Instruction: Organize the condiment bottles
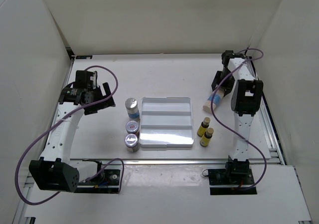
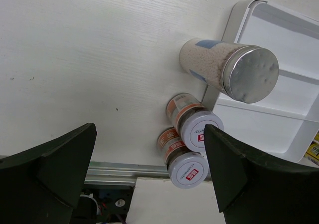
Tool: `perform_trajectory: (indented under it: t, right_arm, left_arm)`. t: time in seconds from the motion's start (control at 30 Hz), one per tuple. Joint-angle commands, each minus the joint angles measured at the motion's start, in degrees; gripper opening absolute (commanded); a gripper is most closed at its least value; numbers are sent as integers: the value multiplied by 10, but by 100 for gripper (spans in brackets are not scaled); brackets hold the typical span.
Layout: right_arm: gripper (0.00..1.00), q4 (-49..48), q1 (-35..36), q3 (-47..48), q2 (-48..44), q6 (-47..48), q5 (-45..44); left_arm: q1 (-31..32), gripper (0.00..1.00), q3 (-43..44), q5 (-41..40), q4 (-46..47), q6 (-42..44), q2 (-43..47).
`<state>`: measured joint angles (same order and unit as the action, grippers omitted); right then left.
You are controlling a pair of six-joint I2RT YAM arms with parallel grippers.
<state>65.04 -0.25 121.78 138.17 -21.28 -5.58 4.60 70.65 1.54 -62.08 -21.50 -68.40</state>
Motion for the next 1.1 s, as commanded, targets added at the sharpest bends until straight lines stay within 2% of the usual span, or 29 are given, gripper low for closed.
perform_trajectory:
  t: [0.0,0.2,0.53,0.83,1.07]
  right_arm:
    - [0,18,32,12,-81,-29,19]
    - [0,12,98,-14,-118,0,-15]
    - [0,44,151,-38,-142,7,-50]
    - [0,69,169,-28,-188,1,-118]
    - [0,74,182,-49,-226,1,-129]
  left_arm:
    - [-4,100,-8,16,6,0,20]
    - [-4,100,-13,22,6,0,25]
    - [7,100,-24,22,6,0,35]
    - [7,100,-24,22,6,0,41]
    - [7,100,-29,22,6,0,41]
